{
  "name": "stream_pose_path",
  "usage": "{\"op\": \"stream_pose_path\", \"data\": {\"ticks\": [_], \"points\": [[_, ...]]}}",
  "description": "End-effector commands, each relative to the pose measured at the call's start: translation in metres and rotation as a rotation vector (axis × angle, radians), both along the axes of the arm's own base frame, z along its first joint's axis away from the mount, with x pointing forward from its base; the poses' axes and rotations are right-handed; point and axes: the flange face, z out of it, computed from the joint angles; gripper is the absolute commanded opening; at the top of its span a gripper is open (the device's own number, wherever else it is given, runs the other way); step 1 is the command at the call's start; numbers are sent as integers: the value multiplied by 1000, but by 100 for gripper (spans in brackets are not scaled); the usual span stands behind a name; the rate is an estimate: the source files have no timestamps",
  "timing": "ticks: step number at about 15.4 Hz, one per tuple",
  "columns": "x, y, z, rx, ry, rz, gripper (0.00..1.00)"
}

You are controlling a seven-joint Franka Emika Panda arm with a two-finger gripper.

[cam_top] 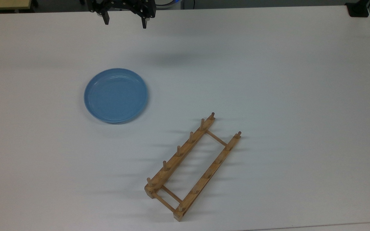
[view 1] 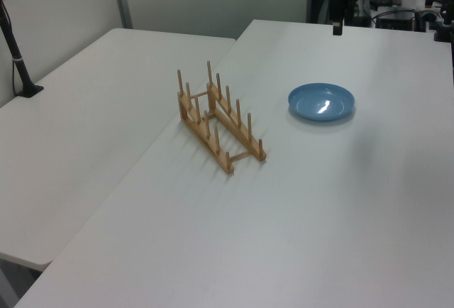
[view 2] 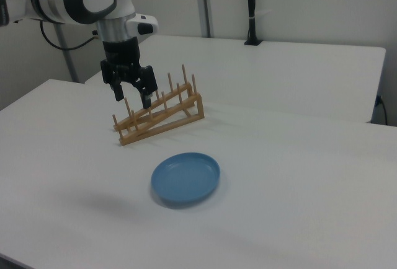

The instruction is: Place plate in plate rack

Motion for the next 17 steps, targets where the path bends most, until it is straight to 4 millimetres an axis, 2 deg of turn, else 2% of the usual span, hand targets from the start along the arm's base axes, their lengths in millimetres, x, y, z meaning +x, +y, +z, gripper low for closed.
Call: {"op": "stream_pose_path", "data": {"ticks": [1, 4, 6, 9, 12, 14, 17], "points": [[1, 1, 0, -4, -15, 12, 100], [7, -5, -1, 9, -19, 3, 100], [11, -10, -9, 42, -9, -15, 100], [35, -31, -43, 69, -8, -53, 100], [53, -70, -74, 69, -49, -118, 100], [57, -102, -95, 53, -45, -132, 99], [58, -135, -131, 110, -13, -59, 92]]}}
